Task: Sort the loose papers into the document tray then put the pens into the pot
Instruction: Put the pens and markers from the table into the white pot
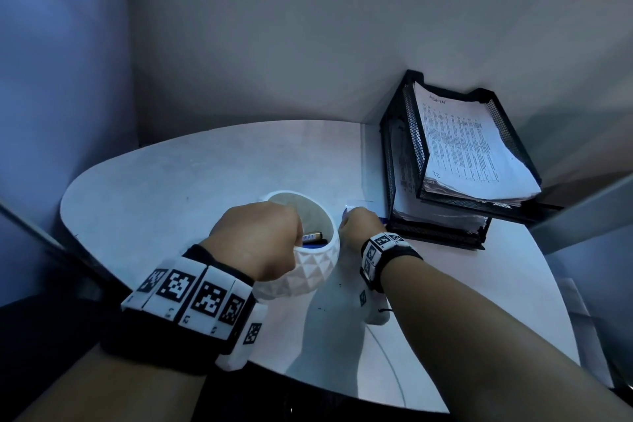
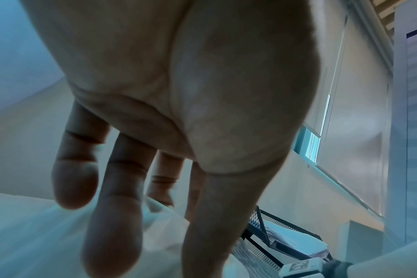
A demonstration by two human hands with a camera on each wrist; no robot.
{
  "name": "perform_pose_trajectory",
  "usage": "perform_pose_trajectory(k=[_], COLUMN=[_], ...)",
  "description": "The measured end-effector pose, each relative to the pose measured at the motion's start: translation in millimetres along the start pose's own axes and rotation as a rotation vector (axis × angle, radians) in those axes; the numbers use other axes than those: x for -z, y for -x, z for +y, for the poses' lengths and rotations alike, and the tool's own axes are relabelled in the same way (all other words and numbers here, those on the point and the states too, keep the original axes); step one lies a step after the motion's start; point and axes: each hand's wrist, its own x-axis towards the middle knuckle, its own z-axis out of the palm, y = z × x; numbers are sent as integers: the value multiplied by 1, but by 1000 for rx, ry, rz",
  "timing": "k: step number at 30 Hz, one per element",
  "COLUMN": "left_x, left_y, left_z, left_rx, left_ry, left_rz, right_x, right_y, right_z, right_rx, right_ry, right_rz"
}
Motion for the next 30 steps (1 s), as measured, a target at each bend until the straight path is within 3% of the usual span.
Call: perform_pose_trajectory(k=[4, 8, 11, 15, 20, 26, 30], left_x=[0, 2, 2, -2, -13, -23, -26], left_y=[1, 2, 6, 14, 26, 31, 27], left_z=[0, 0, 7, 24, 46, 48, 46], left_rx=[-5, -23, -62, -139, -220, -232, -192], left_ry=[-14, -24, -35, -71, -122, -132, -136], left_rz=[-13, -8, -12, -28, 6, 82, 92], right_x=[0, 26, 67, 95, 80, 79, 88], right_y=[15, 40, 68, 106, 139, 183, 218], right_z=[8, 7, -10, -31, -21, 22, 56], right_rx=[-21, -65, 120, 315, 402, 461, 533], right_ry=[-153, -1028, -1273, -1109, -413, -350, -321], right_rz=[-174, -14, -25, -59, -76, 108, 78])
